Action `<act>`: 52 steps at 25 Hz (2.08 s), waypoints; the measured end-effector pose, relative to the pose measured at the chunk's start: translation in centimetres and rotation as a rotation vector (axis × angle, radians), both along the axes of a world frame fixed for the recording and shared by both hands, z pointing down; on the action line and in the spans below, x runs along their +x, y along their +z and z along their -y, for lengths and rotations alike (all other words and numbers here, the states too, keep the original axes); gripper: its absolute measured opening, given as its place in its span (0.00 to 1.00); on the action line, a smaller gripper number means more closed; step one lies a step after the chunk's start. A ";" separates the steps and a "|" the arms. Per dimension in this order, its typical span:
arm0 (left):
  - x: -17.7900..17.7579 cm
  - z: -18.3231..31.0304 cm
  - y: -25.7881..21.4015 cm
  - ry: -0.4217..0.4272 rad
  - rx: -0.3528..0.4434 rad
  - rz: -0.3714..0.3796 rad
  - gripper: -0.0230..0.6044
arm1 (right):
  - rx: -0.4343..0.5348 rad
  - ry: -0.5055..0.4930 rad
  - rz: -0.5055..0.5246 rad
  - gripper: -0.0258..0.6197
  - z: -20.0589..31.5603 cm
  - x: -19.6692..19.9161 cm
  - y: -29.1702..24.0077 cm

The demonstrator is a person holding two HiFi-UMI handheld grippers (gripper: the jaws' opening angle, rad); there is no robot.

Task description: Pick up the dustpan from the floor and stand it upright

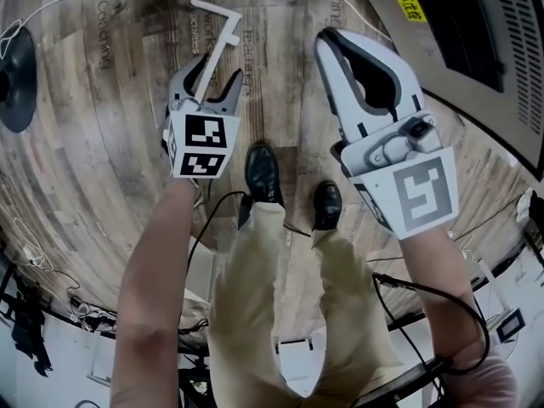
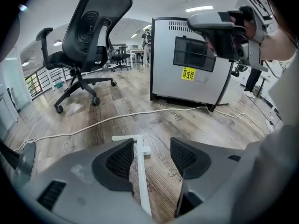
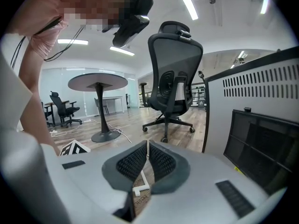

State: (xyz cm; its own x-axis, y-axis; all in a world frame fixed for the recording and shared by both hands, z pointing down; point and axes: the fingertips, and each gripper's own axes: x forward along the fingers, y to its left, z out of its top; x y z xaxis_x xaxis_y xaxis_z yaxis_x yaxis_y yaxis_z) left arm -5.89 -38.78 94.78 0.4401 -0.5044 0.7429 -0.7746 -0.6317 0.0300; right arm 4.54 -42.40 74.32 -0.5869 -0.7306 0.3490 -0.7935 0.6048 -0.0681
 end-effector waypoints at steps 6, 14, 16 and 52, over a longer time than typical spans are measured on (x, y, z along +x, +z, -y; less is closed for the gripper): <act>-0.8 -0.5 3.0 -0.009 -0.035 0.023 0.43 | -0.011 -0.004 -0.022 0.07 -0.2 1.1 1.5; -1.5 -0.6 6.5 -0.031 -0.081 0.034 0.43 | -0.017 0.000 -0.023 0.07 -0.3 1.5 3.0; -1.5 -0.7 7.4 -0.035 -0.097 0.034 0.43 | -0.020 0.003 -0.022 0.07 -0.5 1.7 3.2; -4.8 -2.7 14.4 -0.088 -0.272 0.232 0.18 | -0.031 0.032 -0.040 0.07 -2.6 6.9 4.4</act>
State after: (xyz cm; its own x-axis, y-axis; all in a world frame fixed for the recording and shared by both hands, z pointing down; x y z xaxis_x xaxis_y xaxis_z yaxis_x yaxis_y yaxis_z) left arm -10.69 -36.03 109.18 0.2081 -0.3031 0.9300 -0.8315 -0.5554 0.0050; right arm 11.42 -39.85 78.70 -0.5482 -0.7373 0.3947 -0.8150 0.5769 -0.0544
